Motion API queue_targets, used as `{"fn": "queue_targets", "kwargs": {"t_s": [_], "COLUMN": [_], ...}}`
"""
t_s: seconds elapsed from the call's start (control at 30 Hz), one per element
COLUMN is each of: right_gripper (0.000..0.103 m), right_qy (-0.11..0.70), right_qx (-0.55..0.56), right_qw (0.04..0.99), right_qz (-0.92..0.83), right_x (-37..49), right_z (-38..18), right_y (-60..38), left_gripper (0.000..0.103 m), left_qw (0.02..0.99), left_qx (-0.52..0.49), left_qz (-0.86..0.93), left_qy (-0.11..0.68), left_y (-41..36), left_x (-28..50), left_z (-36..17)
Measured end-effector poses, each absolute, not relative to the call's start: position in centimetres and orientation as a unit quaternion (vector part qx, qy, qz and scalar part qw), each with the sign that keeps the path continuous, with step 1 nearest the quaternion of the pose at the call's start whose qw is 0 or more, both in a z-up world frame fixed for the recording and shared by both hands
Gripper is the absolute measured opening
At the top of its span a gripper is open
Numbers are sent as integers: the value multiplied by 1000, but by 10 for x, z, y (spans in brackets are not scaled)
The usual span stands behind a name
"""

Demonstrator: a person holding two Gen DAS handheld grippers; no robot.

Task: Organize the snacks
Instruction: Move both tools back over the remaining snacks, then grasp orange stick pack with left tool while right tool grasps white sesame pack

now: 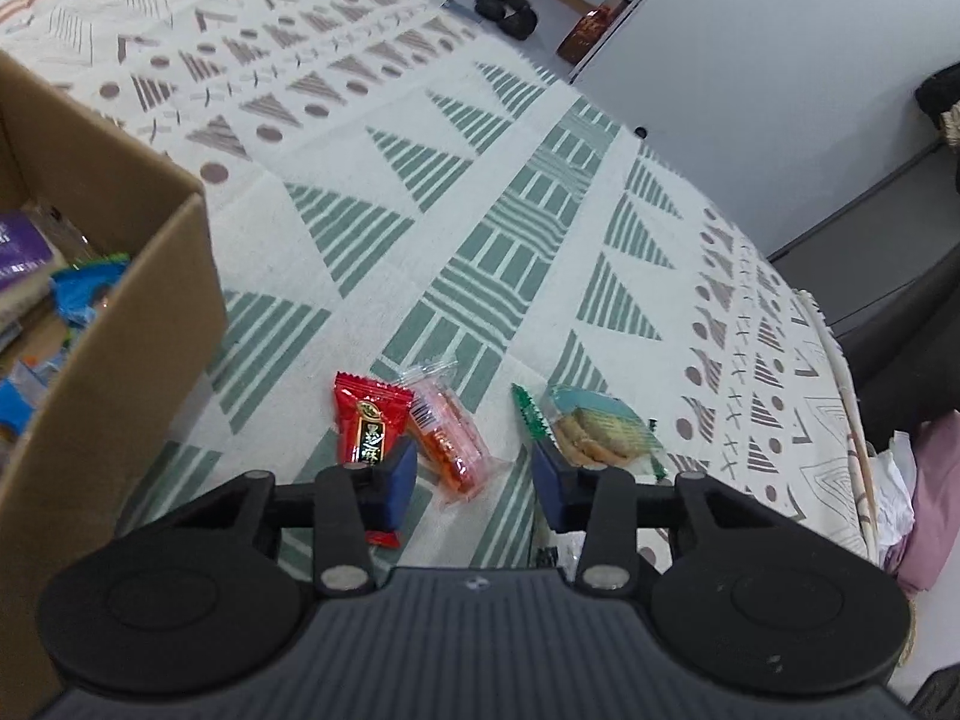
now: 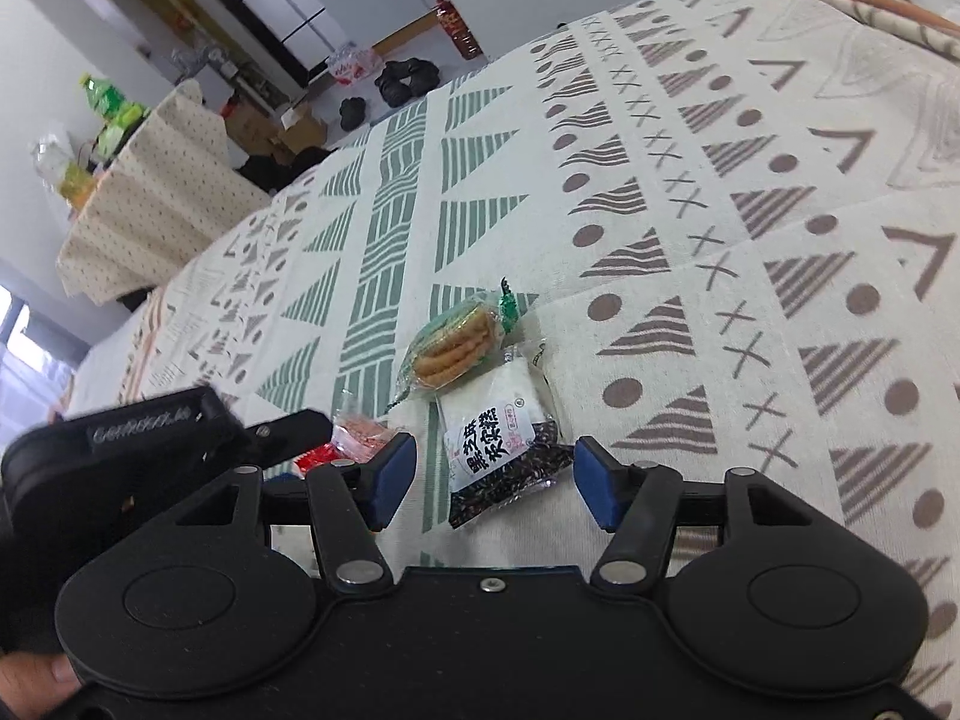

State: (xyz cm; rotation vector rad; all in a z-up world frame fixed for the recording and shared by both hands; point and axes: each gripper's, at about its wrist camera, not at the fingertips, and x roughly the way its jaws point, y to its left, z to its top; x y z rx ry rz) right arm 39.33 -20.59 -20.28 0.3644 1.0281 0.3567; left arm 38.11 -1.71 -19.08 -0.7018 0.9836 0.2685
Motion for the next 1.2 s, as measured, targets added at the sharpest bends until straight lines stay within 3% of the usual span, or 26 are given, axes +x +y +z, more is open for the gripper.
{"fn": "queue_targets", "kwargs": {"t_s": [0.2, 0.53, 0.6, 0.8, 0.9, 1.03, 1.17, 1.2], "right_gripper": [62, 75, 78, 79, 76, 61, 55, 49], "right_qy": [477, 451, 445, 455, 460, 454, 461, 464], "right_qx": [120, 80, 73, 39, 11, -31, -23, -18], "right_qw": [853, 872, 877, 871, 871, 874, 870, 869], "right_qz": [175, 171, 168, 182, 174, 172, 173, 172], "right_x": [395, 399, 401, 402, 401, 394, 391, 391], "right_z": [-207, -209, -210, -221, -227, -225, -220, -219], "right_y": [-191, -179, -177, -161, -155, -149, -152, -153], "left_gripper": [41, 40, 24, 18, 18, 18, 18, 18], "left_qw": [801, 795, 794, 798, 799, 802, 807, 809], "left_qx": [-334, -349, -347, -341, -339, -338, -333, -331], "left_qz": [142, 171, 177, 169, 168, 166, 162, 160], "left_qy": [476, 466, 467, 467, 467, 464, 460, 459], "left_y": [-16, -9, -6, -2, 1, 2, -1, -2], "left_x": [393, 401, 401, 397, 392, 384, 375, 373], "left_z": [-208, -218, -219, -216, -213, -207, -198, -195]}}
